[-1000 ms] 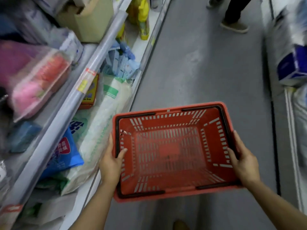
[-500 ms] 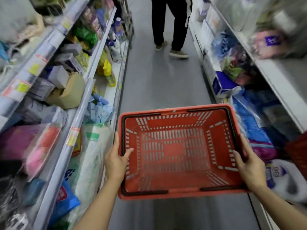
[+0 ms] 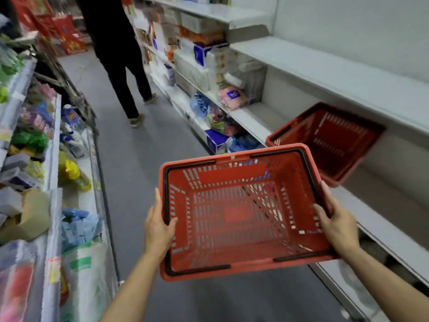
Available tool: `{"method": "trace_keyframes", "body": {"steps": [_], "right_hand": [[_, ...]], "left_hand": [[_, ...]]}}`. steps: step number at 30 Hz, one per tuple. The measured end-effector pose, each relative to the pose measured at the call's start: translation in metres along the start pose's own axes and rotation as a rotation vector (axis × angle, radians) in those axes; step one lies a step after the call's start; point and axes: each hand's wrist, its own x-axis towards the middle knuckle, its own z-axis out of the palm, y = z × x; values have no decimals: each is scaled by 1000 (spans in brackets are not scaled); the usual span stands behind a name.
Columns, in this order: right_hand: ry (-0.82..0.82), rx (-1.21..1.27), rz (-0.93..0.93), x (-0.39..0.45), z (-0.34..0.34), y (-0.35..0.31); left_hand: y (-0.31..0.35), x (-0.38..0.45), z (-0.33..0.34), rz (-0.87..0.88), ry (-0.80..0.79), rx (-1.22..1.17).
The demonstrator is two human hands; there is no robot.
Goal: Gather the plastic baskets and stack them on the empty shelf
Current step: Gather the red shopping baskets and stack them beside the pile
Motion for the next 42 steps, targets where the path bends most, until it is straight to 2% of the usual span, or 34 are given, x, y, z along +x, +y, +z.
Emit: {"method": "trace_keyframes", "body": {"steps": [7,15,24,31,36,42], "right_hand": [[202,56,52,-62,-141,15],[391,129,47,-128,-266,49],[590,84,10,-224,-420,54],[810,16,-55,-259,-544,54],[967,17,-78,-281,-617,54],[1146,-105,-67,-299,-698,54]], "left_hand": [[102,-27,2,199,-53,-31],[213,-96,8,396,-57,-81],[345,-203,-35,517,-11,-162],[464,-243,-42,678,-58,-283],[552,-279,-41,797,-31,-320],[644,-307,-39,915,-89,-462]]}}
